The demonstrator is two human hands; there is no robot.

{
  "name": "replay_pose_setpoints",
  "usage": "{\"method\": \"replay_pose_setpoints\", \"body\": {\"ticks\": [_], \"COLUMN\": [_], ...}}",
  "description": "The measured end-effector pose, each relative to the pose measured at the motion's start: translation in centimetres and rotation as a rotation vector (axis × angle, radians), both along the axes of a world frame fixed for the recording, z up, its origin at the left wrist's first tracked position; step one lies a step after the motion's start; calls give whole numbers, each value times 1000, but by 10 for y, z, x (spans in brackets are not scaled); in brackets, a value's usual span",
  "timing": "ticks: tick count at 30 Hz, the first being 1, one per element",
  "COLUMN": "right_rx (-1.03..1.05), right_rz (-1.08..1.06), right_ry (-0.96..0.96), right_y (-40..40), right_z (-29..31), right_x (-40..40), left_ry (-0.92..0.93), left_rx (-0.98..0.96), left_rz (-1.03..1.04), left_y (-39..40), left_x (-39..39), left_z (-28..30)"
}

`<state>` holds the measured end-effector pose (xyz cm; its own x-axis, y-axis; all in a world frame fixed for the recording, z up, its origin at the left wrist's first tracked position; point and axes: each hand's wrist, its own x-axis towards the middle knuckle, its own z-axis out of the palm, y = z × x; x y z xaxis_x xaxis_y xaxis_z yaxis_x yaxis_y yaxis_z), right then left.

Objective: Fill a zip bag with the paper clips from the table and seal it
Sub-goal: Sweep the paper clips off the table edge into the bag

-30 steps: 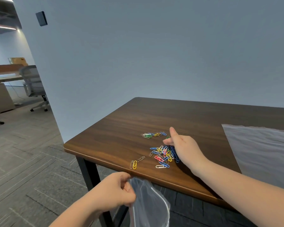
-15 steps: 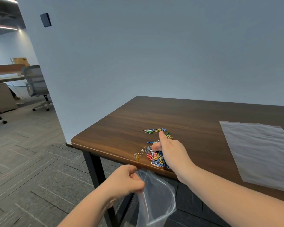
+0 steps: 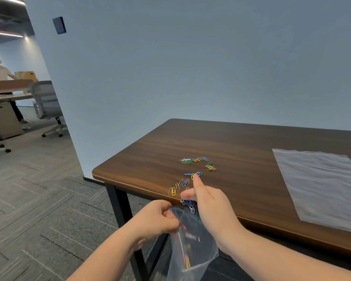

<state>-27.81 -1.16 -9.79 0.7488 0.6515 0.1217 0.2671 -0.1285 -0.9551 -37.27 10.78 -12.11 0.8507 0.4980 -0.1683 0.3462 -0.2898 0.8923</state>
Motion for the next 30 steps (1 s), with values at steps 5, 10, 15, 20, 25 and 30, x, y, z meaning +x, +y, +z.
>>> {"method": "replay_pose_setpoints", "body": {"ticks": [5,10,15,20,25,30], "right_rx": [74,259,41,-4,-59,158], "right_rz": [61,14,-56,70,162,-133], "right_ry": [94,92,-2,-23,-93,-236], "right_y": [-6,-4,27,54,72,73], "right_z": [0,14,16,12,13,23], "right_x": [2,34,98,105,104,114], "left_ry": [-5,-13,-3,-8,-17,2], "left_rx": [-3,29,-7,-56,-80,-93], "left_rz": [-17,-2,-8,-9,3,-38], "left_y": [3,6,6,8,10,14], "left_x": [0,-1,-1,-3,-4,-4], "left_z": [0,-7,-7,-5,-2,0]}}
